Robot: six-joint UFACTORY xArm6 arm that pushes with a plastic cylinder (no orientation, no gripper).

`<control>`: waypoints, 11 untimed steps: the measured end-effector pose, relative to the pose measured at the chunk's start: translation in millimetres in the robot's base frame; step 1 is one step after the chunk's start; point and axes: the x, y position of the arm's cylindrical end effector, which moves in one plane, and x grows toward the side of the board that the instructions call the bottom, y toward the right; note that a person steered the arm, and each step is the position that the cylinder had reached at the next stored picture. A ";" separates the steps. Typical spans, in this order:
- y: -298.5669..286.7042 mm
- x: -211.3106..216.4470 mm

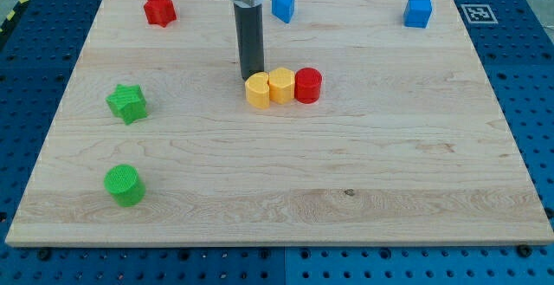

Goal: Push the green star into the bottom side of the yellow hexagon and the red circle

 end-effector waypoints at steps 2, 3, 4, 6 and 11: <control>-187.6 1.2; -257.4 -3.5; -235.1 33.3; -222.1 52.7; -231.0 52.7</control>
